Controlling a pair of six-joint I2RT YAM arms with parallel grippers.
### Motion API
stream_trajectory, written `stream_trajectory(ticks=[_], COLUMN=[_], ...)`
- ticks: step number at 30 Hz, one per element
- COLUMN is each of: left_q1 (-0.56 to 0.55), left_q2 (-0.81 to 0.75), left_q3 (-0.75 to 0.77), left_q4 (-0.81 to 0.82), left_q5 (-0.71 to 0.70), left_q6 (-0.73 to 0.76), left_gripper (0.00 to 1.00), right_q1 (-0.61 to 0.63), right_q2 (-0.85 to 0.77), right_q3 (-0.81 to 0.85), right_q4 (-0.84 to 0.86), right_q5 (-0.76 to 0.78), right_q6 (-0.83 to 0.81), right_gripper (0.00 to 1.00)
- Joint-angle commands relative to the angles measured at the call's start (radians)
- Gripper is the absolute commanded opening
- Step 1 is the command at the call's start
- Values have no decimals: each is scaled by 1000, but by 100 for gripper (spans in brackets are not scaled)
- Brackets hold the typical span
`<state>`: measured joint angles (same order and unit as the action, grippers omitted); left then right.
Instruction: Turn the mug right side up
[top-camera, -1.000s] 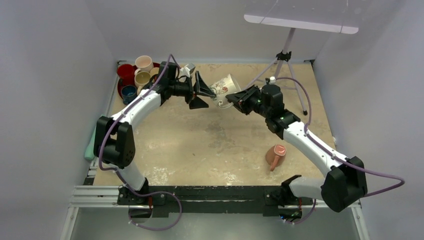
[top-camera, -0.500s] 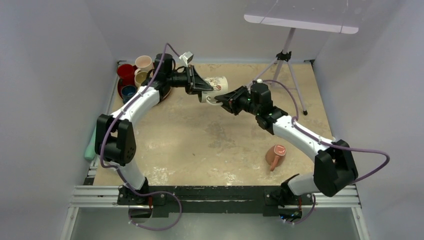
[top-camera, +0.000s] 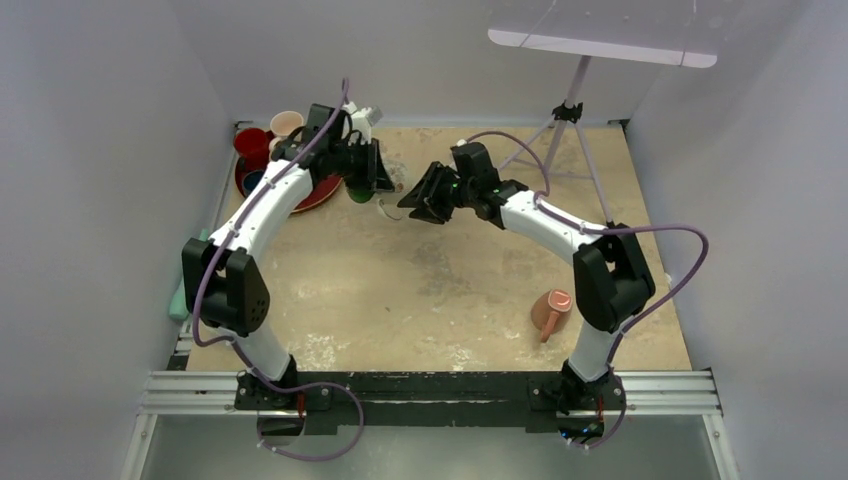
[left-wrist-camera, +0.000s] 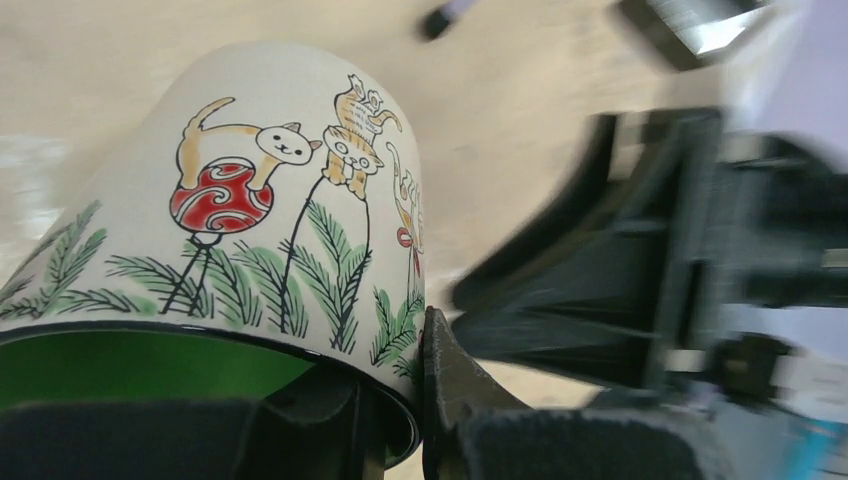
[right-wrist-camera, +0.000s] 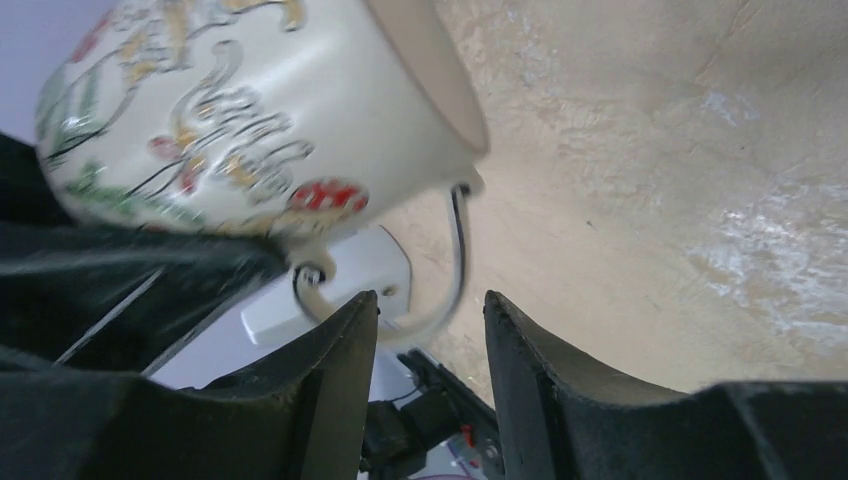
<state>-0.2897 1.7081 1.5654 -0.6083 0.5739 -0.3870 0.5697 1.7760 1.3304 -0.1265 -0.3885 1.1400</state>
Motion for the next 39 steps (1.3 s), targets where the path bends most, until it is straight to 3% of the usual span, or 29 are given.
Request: stream_trajectory(ticks=[1, 8, 14, 19, 30, 39], left_q1=[3, 14, 75, 116, 135, 146], left_q2=[-13, 179, 398, 508, 563, 634], left_q3=[93, 268, 572, 706, 698, 741], left_q4=[-180, -209, -353, -410, -464, -449], left_q5=[-376, -668, -691, -662, -663, -784], left_q6=[452, 801, 869, 912, 943, 980], left_gripper=[0, 0, 0, 0, 0, 0], right_q1=[-6, -6, -5, -7, -6, -7], right_q2=[-42, -56, -74, -81, -89, -101], right_q3=[72, 130, 122, 121, 116, 113], right_q4=[-46, -130, -150, -155, -171, -184], right_q5=[-10, 68, 94, 105, 121, 135], right_q6=[-135, -227, -243, -246, -246, -256], right_gripper=[48, 48, 47, 47, 46, 46])
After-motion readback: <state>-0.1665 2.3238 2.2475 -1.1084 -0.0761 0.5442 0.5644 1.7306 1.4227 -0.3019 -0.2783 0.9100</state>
